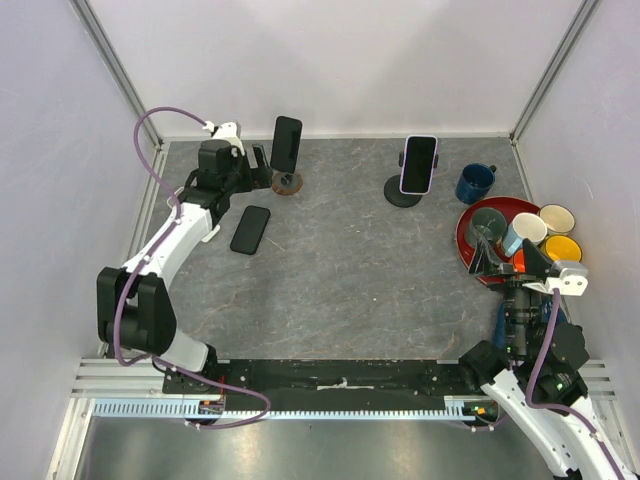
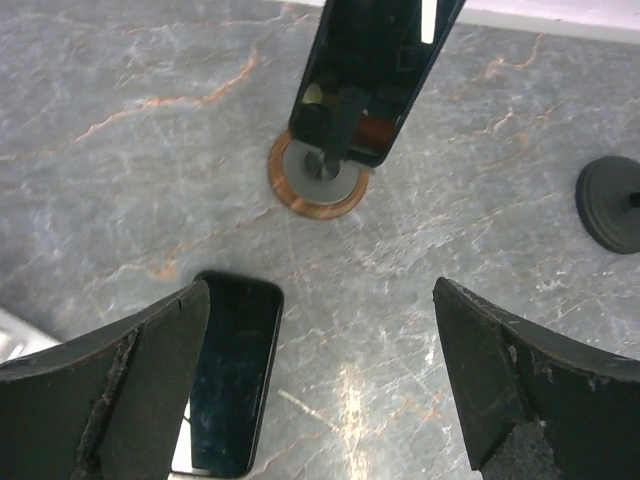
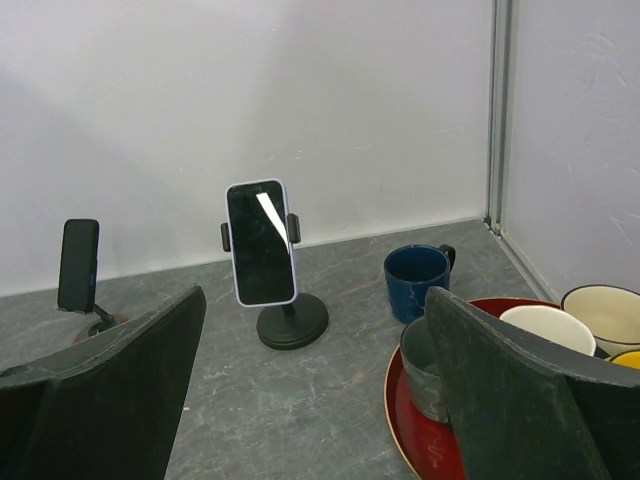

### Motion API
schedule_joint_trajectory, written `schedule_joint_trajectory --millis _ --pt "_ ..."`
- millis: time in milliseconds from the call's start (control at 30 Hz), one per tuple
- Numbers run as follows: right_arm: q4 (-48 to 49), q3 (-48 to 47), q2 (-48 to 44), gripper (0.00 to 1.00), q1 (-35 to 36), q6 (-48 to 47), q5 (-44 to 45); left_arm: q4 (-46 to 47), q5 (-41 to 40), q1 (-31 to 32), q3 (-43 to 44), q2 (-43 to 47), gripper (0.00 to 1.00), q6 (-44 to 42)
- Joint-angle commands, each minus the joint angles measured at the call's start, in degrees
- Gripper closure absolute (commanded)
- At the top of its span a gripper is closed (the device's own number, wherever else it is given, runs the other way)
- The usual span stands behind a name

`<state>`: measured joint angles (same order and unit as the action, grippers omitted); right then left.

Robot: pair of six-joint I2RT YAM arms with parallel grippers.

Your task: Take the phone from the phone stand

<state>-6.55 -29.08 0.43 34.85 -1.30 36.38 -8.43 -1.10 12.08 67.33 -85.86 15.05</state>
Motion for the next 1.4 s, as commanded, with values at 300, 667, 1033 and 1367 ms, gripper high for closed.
schedule_joint_trajectory --millis 300,667,1033,1367 --pt "0.2 -1.9 -0.3 0.02 0.9 0.1 0.8 15.7 8.1 0.1 11.2 -16.0 0.00 -6.1" --pt "0.7 -1.3 -0.3 0.02 1.0 -0.4 0.5 23.7 8.0 0.0 18.8 -27.3 0.00 -11.1" --pt "1.1 -0.9 -0.2 0.02 1.0 -0.5 0.4 24.9 12.7 0.1 25.1 -33.0 0.00 -11.0" --pt "1.2 -0.8 -0.2 0.02 1.1 -0.5 0.4 22.4 10.7 1.4 27.7 -35.6 0.00 -16.8"
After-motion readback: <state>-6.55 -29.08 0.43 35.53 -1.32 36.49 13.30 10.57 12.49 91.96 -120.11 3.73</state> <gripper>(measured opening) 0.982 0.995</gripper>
